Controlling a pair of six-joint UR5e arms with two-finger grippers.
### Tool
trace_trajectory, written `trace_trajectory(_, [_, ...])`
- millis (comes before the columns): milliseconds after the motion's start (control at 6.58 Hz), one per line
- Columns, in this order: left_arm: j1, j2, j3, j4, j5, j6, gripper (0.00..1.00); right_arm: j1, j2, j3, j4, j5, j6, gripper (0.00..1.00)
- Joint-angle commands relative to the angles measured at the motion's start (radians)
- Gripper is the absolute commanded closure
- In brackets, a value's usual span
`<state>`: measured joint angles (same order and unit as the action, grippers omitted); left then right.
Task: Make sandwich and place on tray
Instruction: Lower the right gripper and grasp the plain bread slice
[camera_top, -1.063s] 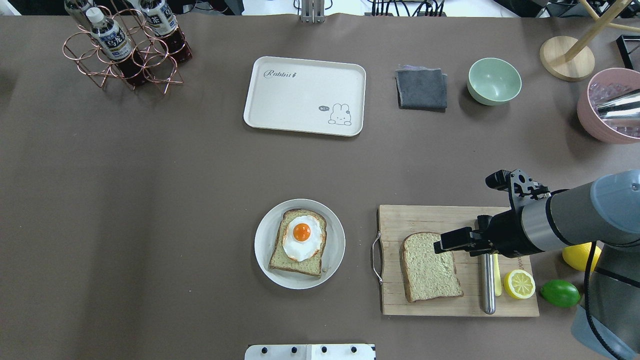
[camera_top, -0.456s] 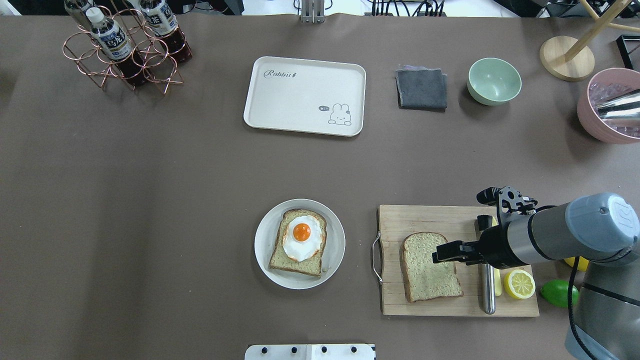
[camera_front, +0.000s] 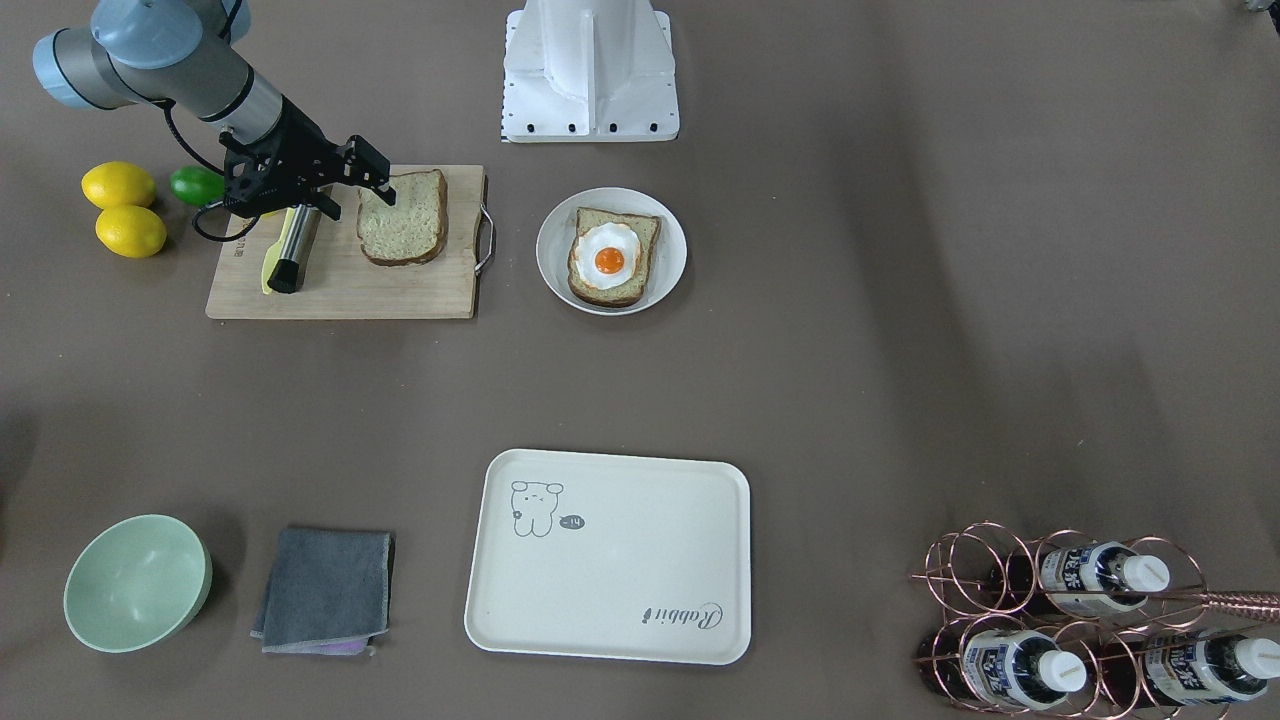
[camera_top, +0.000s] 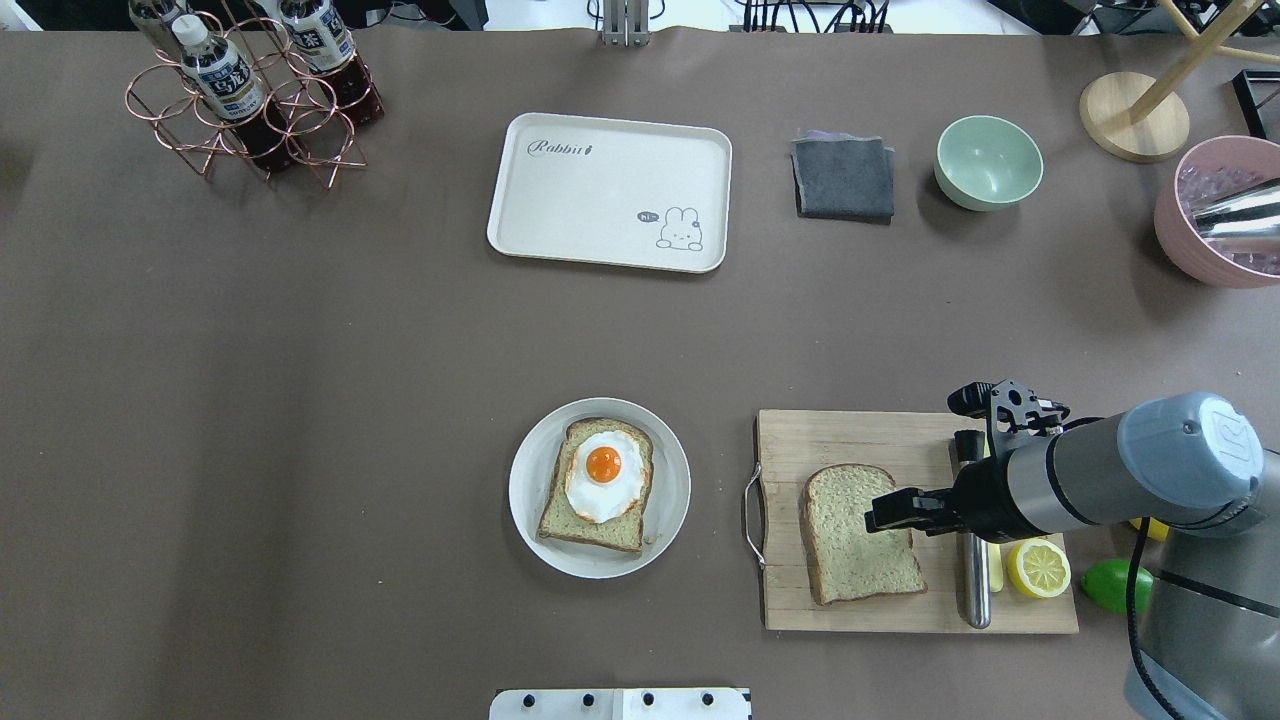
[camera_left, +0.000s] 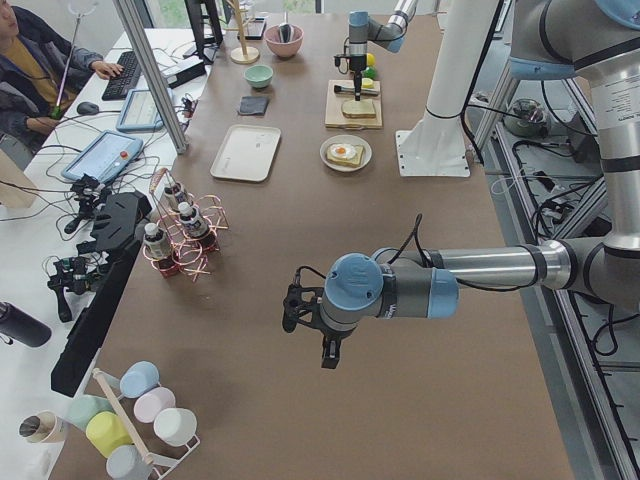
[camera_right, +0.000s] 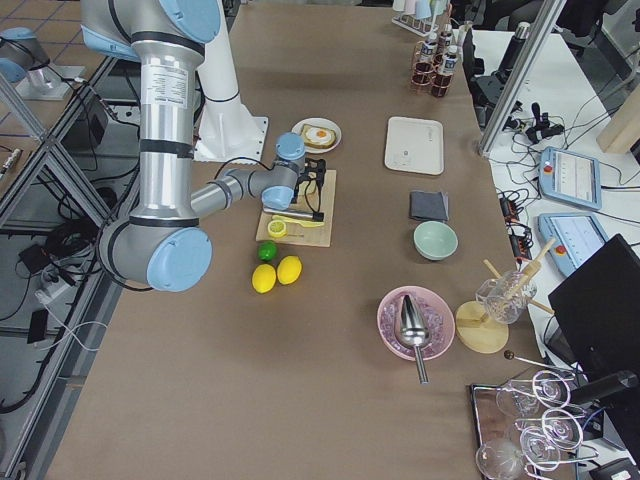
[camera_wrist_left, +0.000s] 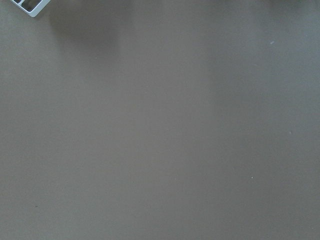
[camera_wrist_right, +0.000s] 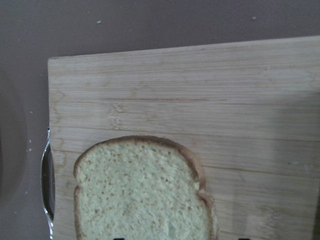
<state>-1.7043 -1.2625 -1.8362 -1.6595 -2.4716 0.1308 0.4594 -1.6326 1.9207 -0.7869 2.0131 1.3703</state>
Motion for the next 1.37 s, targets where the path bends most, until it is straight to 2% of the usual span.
trace_trajectory(0, [-0.002, 0.0, 0.0, 0.0, 0.0, 0.001, 0.02, -0.008, 0.004, -0.014, 0.0, -0.01, -0.003, 0.23])
trace_trajectory(456, [-0.002, 0.0, -0.002, 0.0, 0.0, 0.001, 0.02, -0.011, 0.002, -0.014, 0.0, -0.013, -0.005, 0.78])
trace_trajectory(608, [-0.002, 0.0, 0.0, 0.0, 0.0, 0.001, 0.02, -0.012, 0.002, -0.014, 0.0, -0.013, -0.005, 1.0])
trace_trajectory(911, [-0.002, 0.003, 0.0, -0.002, 0.0, 0.001, 0.02, -0.01, 0.002, 0.0, 0.0, -0.053, 0.004, 1.0])
trace_trajectory(1215, [-0.002, 0.003, -0.002, 0.0, -0.001, -0.002, 0.02, 0.027, 0.043, -0.003, 0.0, -0.03, 0.006, 1.0])
